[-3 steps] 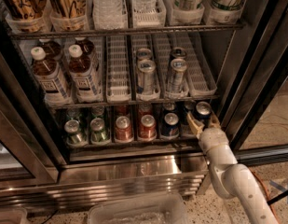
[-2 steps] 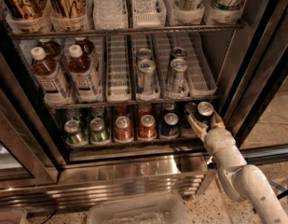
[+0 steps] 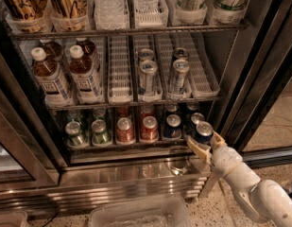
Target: Pick pepsi can from bottom shelf of fridge
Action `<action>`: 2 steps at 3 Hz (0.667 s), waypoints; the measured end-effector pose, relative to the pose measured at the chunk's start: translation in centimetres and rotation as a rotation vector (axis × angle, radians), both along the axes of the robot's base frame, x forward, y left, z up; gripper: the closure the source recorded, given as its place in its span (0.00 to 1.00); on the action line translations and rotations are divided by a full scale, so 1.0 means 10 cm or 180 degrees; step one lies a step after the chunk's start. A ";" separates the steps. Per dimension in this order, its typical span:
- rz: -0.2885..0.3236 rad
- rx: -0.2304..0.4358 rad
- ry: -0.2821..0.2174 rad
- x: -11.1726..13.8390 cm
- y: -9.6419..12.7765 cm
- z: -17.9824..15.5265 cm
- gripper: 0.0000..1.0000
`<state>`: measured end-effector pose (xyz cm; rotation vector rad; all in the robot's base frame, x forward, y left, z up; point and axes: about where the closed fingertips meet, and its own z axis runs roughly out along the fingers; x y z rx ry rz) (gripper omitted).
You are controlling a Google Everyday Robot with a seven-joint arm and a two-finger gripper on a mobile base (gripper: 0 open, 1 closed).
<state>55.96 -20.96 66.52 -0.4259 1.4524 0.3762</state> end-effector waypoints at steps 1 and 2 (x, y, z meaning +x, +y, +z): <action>0.0396 0.0051 0.0138 -0.22 0.12 0.04 1.00; 0.0840 0.0066 0.0198 -0.30 0.22 0.25 1.00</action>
Offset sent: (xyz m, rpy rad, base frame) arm -0.0618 0.0444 0.0617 0.0283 0.0610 0.5513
